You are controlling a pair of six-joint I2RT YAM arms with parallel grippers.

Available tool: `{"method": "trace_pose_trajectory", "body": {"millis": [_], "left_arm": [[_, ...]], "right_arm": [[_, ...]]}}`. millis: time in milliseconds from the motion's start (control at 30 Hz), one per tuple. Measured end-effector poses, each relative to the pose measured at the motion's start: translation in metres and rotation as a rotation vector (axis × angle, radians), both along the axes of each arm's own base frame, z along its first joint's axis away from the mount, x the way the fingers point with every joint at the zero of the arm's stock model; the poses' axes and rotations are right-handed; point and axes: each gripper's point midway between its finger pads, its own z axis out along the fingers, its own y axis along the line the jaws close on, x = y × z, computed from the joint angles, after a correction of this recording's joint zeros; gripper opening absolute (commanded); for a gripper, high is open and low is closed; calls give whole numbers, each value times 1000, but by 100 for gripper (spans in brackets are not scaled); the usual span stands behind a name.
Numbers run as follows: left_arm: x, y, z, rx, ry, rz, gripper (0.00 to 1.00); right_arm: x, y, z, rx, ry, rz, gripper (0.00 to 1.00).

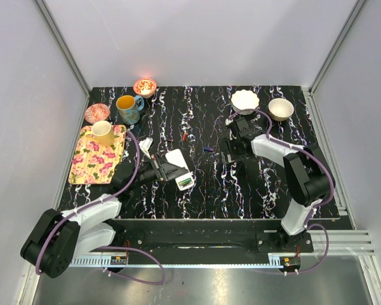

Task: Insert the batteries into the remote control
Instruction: Pick up the battery cover at the center of the board.

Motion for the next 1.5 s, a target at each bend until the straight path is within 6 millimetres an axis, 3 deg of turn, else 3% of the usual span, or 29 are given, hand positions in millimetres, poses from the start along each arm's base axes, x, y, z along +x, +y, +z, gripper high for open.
{"method": "trace_pose_trajectory", "body": {"millis": [133, 367, 967, 1200, 1300, 1333, 1367, 1500], "left_arm": [[0, -1, -2, 3, 5, -7, 0], [0, -2, -3, 1, 8, -15, 0], [1, -4, 0, -7, 8, -26, 0], [1, -4, 0, -8, 8, -26, 0], [2, -4, -1, -7, 10, -26, 0], [2, -4, -1, -6, 12, -25, 0], [2, -4, -2, -5, 15, -25, 0], [3, -5, -5, -3, 29, -24, 0]], "right_arm": [[1, -1, -10, -18, 12, 16, 87], [9, -2, -12, -49, -5, 46, 81], [15, 0, -13, -58, 0, 50, 54], [16, -2, -13, -59, 4, 11, 37], [16, -2, -13, -63, 11, -14, 19], [17, -2, -13, -66, 17, -28, 4], [17, -2, -13, -68, 23, -40, 0], [17, -3, -13, -66, 35, -89, 0]]}}
